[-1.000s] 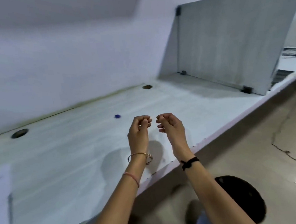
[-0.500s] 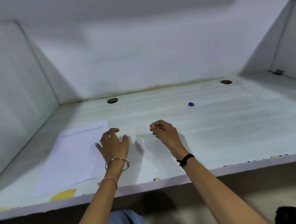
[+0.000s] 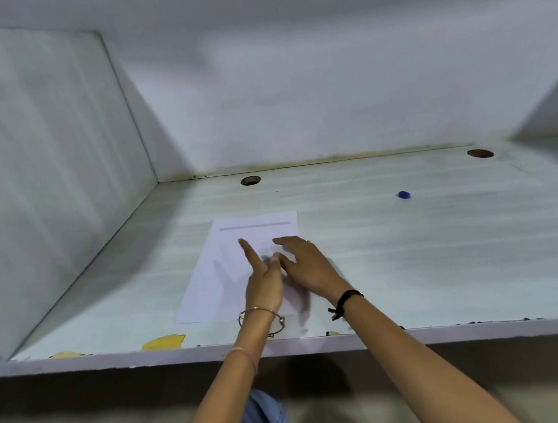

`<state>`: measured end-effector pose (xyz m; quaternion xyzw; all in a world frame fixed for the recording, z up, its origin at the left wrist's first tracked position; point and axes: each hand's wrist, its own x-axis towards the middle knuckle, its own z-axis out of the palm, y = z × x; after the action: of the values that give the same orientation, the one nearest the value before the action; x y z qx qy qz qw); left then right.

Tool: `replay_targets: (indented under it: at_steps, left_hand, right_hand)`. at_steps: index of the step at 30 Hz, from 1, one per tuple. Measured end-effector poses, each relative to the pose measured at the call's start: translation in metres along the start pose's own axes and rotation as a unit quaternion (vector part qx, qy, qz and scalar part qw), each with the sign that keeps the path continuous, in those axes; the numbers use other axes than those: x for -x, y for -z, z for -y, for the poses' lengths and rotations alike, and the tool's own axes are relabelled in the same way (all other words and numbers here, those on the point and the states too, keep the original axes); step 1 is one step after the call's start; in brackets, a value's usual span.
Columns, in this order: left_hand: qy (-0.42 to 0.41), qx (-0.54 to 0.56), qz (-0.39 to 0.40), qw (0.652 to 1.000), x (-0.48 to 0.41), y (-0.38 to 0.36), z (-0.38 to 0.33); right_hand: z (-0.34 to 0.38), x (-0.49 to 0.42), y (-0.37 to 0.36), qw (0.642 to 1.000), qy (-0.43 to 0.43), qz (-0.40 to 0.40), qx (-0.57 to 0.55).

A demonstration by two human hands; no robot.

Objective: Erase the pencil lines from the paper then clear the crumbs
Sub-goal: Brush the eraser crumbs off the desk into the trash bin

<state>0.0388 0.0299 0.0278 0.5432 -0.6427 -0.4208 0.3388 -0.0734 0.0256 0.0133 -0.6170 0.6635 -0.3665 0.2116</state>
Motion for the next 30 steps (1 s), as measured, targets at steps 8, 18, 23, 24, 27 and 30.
replay_targets:
  at_steps: [8,18,23,24,27,30]
  left_hand:
    - [-0.086,0.043,0.096,0.991,-0.012,-0.046,-0.023]
    - [-0.199,-0.254,0.127,0.938,-0.074,-0.074,-0.010]
    - [-0.203,-0.339,0.197,0.897,-0.095,-0.086,-0.012]
    - [-0.198,-0.349,0.203,0.893,-0.097,-0.088,-0.013]
    - [-0.189,-0.375,0.205,0.884,-0.099,-0.093,-0.013]
    - [-0.194,-0.387,0.200,0.879,-0.100,-0.095,-0.011]
  right_hand:
    - [-0.063,0.027,0.065,0.961,-0.029,0.019,0.274]
    - [-0.127,0.060,0.142,0.960,-0.059,-0.009,0.273]
    - [-0.142,0.066,0.164,0.977,-0.067,-0.059,0.192]
    - [-0.143,0.064,0.168,0.981,-0.071,-0.089,0.155]
    - [-0.149,0.047,0.179,0.978,-0.086,-0.167,0.093]
    - [-0.159,0.020,0.186,0.975,-0.112,-0.170,0.090]
